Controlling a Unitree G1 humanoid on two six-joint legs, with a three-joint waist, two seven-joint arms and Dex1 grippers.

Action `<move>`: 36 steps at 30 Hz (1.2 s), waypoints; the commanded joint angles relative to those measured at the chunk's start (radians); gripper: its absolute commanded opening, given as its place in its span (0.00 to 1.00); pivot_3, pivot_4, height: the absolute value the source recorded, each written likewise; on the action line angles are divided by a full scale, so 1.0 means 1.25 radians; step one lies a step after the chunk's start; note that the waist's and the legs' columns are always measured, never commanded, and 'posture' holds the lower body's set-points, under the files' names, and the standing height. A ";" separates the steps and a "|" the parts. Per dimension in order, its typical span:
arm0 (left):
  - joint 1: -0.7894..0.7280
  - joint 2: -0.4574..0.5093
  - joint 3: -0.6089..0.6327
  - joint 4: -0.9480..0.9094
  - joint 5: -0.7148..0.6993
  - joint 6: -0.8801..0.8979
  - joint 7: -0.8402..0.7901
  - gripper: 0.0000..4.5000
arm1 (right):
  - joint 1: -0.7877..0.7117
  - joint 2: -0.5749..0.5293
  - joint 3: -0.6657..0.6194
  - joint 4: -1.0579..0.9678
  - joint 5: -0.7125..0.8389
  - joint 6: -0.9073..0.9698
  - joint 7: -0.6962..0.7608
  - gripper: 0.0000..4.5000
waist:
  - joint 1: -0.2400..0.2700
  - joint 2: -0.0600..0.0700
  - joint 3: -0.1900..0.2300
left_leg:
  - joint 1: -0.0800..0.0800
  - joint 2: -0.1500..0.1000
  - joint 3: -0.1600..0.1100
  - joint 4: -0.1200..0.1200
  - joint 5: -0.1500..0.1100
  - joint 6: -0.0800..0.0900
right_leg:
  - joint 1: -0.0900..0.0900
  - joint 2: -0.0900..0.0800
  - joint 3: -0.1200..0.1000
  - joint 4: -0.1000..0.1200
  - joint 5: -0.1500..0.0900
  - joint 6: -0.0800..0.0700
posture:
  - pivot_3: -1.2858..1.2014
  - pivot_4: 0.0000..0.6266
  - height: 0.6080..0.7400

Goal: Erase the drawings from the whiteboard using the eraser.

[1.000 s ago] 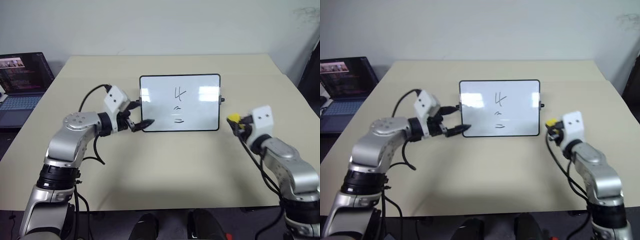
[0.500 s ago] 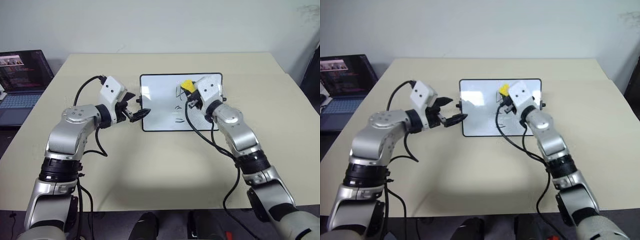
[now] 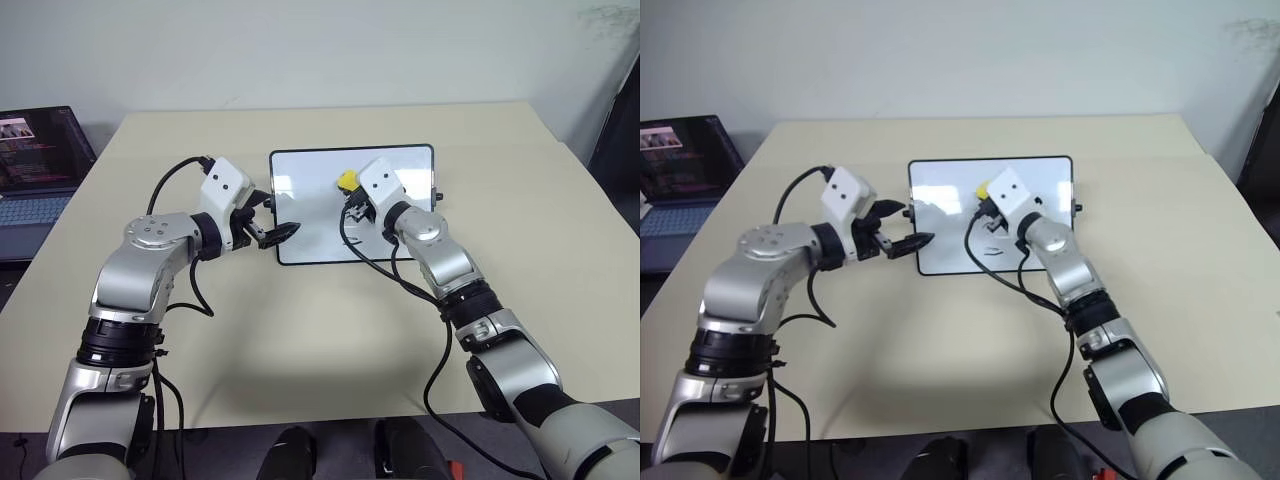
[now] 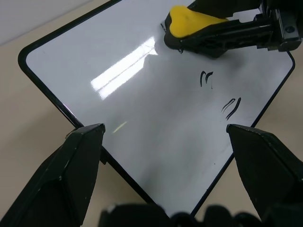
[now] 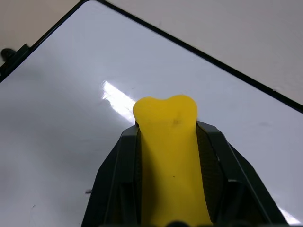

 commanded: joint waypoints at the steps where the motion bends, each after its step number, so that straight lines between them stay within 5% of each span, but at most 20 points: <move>1: -0.004 0.009 0.018 -0.024 0.003 -0.006 0.007 1.00 | -0.010 0.003 -0.005 -0.003 -0.018 0.006 -0.009 0.28 | 0.000 0.000 0.000 | 0.001 0.000 0.001 0.000 -0.001 0.001 | 0.000 0.000 0.001 0.001 0.000 0.000 | 0.52 0.24 1.00; 13: 0.005 0.000 0.014 -0.025 0.005 -0.010 0.006 1.00 | -0.101 0.027 -0.031 0.081 -0.041 -0.012 -0.075 0.28 | -0.001 0.000 0.000 | 0.002 0.002 0.002 0.002 -0.001 0.001 | -0.001 0.003 0.003 0.005 0.001 -0.001 | 0.52 0.24 1.00; 24: 0.012 0.001 0.014 -0.032 0.007 -0.013 0.007 1.00 | -0.092 0.050 0.017 0.105 -0.071 0.019 -0.009 0.28 | -0.006 0.000 0.000 | 0.002 0.002 0.003 0.002 -0.001 0.002 | -0.001 0.003 0.003 0.005 0.001 -0.001 | 0.52 0.24 1.00; 36: 0.012 -0.002 0.010 -0.030 0.008 -0.017 0.005 1.00 | -0.042 -0.031 0.022 0.086 -0.120 0.006 -0.017 0.28 | 0.002 -0.002 -0.001 | 0.002 0.002 0.002 0.003 -0.001 0.002 | -0.001 0.003 0.003 0.005 0.001 -0.001 | 0.52 0.24 1.00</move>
